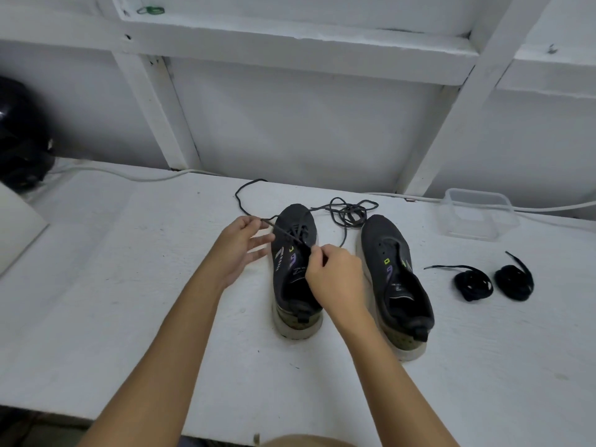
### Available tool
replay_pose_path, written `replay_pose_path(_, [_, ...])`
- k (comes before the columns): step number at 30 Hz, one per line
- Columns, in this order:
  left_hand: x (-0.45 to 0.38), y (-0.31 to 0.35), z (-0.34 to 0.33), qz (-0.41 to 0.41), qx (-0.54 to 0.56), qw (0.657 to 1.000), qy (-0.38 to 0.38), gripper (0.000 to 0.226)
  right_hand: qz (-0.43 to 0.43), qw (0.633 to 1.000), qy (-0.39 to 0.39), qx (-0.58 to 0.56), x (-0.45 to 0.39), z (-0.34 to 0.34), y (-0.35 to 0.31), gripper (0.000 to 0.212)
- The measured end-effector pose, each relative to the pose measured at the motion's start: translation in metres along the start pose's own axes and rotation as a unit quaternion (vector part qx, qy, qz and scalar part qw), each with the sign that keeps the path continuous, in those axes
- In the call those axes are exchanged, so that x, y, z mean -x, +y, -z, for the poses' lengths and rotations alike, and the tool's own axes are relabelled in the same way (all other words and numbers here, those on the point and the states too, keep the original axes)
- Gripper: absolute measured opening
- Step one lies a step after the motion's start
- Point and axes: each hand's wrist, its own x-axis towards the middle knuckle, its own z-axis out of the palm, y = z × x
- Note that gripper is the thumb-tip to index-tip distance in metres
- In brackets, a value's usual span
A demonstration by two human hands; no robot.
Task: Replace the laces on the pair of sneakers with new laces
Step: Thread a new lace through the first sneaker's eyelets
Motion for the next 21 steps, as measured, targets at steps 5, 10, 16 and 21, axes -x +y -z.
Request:
replay_pose_path(5, [0.003,0.002,-0.014,0.000,0.055,0.996,-0.066,0.017,-0.006,0.999,-0.045,0.003,0.010,-0.016,-0.015,0.036])
replay_pose_path(10, [0.005,0.020,-0.021,-0.049,0.128,0.987,-0.083,0.018,-0.033,0.996,-0.068,0.038,0.008,-0.018,-0.009,0.031])
replay_pose_path(16, [0.014,0.048,-0.029,-0.066,0.123,0.989,-0.041,0.021,-0.048,0.996,-0.078,0.022,0.007,-0.020,-0.005,0.030])
replay_pose_path(21, [0.007,0.032,-0.015,-0.096,-0.531,0.841,0.032,0.028,-0.052,0.995,-0.078,0.022,0.005,-0.018,-0.005,0.029])
